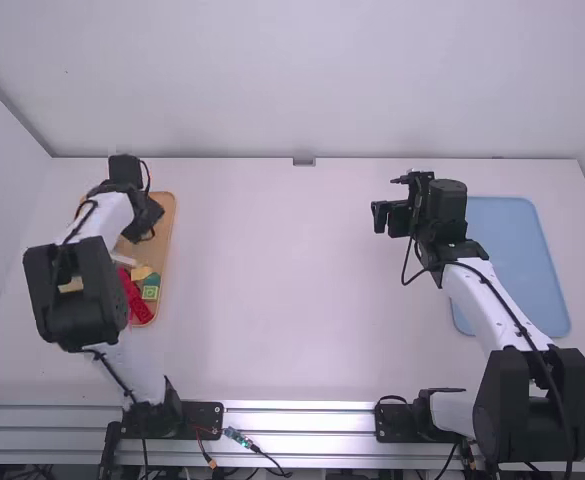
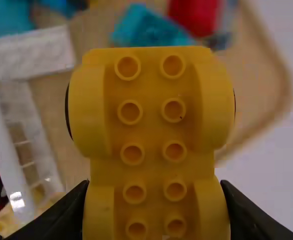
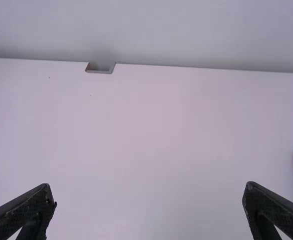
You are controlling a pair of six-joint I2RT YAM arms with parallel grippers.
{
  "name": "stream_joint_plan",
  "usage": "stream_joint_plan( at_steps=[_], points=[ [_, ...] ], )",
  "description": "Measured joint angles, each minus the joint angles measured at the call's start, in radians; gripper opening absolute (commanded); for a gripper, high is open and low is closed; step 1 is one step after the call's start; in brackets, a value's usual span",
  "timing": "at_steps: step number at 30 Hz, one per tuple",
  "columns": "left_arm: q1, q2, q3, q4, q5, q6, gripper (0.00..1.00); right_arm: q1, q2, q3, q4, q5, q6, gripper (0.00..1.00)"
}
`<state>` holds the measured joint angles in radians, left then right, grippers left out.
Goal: Assemble lego blocks to make yellow taxi
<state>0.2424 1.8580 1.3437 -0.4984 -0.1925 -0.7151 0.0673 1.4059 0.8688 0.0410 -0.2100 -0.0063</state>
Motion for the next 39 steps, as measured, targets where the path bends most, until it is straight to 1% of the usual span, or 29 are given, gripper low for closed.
stream_joint_plan(
  at_steps=[3, 6, 7, 10, 11, 15, 16, 19, 23, 26, 29, 33, 36, 37, 39],
  points=[
    [-0.082, -0.058, 0.007, -0.004, -0.004, 0.094, 0.02, 0.000, 0.000, 0.000, 0.000, 0.000, 0.001, 0.99],
    [-0.255, -0.093, 0.007, -0.007, -0.003, 0.279, 0.02, 0.000, 0.000, 0.000, 0.000, 0.001, 0.002, 0.99],
    [-0.275, -0.093, 0.007, -0.008, -0.003, 0.303, 0.02, 0.000, 0.000, 0.000, 0.000, 0.001, -0.001, 0.99],
    [-0.414, -0.093, -0.010, -0.010, 0.019, 0.491, 0.02, -0.007, 0.000, 0.000, -0.005, 0.000, 0.002, 0.99],
    [-0.488, -0.093, -0.028, -0.009, 0.047, 0.613, 0.02, -0.016, 0.000, 0.000, -0.015, 0.000, 0.000, 0.99],
    [-0.650, -0.093, -0.098, -0.016, 0.137, 0.906, 0.02, -0.060, -0.007, 0.000, -0.068, 0.000, 0.002, 0.99],
    [-0.654, -0.093, -0.101, -0.018, 0.141, 0.918, 0.02, -0.066, -0.009, 0.000, -0.074, 0.000, 0.005, 0.99],
    [-0.737, -0.093, -0.158, -0.077, 0.204, 1.121, 0.02, -0.106, -0.043, 0.000, -0.110, 0.000, 0.006, 0.99],
    [-0.804, -0.093, -0.226, -0.094, 0.239, 1.299, 0.02, -0.139, -0.106, 0.000, -0.135, -0.010, 0.006, 0.99],
    [-0.826, -0.093, -0.264, -0.080, 0.282, 1.402, 0.02, -0.142, -0.135, 0.000, -0.136, -0.021, 0.007, 0.99],
    [-0.830, -0.093, -0.298, -0.052, 0.348, 1.486, 0.02, -0.142, -0.142, 0.000, -0.138, -0.027, 0.006, 0.99],
    [-0.830, -0.093, -0.364, 0.027, 0.415, 1.579, 0.02, -0.129, -0.142, 0.000, -0.155, -0.027, 0.005, 0.99],
    [-0.830, -0.093, -0.405, 0.076, 0.436, 1.611, 0.09, -0.120, -0.142, 0.000, -0.153, -0.028, 0.004, 0.99],
    [-0.830, -0.093, -0.406, 0.078, 0.436, 1.612, 0.10, -0.120, -0.142, 0.000, -0.153, -0.028, 0.005, 0.99],
    [-0.830, -0.093, -0.428, 0.106, 0.440, 1.624, 0.21, -0.120, -0.142, 0.000, -0.153, -0.027, 0.005, 0.99]
  ],
)
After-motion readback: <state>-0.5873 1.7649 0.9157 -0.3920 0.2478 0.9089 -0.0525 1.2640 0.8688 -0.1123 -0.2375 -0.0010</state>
